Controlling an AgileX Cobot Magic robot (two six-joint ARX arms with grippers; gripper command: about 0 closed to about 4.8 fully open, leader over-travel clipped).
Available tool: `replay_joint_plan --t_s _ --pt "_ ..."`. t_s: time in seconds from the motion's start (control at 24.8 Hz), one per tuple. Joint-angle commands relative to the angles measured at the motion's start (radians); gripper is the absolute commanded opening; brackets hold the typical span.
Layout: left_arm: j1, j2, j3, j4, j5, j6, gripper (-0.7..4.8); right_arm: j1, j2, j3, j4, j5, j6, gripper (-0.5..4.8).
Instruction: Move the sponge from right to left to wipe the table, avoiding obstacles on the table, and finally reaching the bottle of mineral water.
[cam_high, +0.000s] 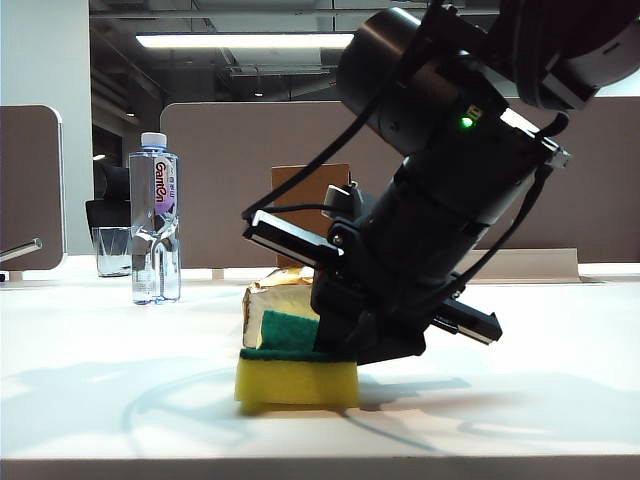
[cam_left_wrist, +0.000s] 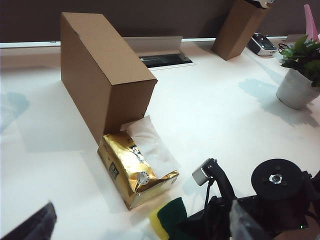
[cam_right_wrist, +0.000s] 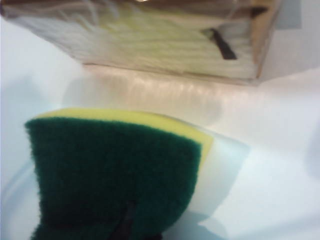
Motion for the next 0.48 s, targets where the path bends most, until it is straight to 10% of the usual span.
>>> replay_joint_plan --t_s 0.04,0.24,0.48 --pt "0.0 -0.002 0.006 0.009 0.007 0.005 4.79 0.006 0.024 -0.019 -0.122 -0.049 0.004 -0.08" --pt "0.0 -0.002 0.006 -0.007 0.007 0.005 4.79 0.005 0.017 -0.018 -0.122 -0.049 0.004 1.66" --pt "0.0 -0.002 0.006 -0.01 0.007 0.005 4.79 0.003 -0.007 -0.018 -0.121 -0.029 0.004 1.81"
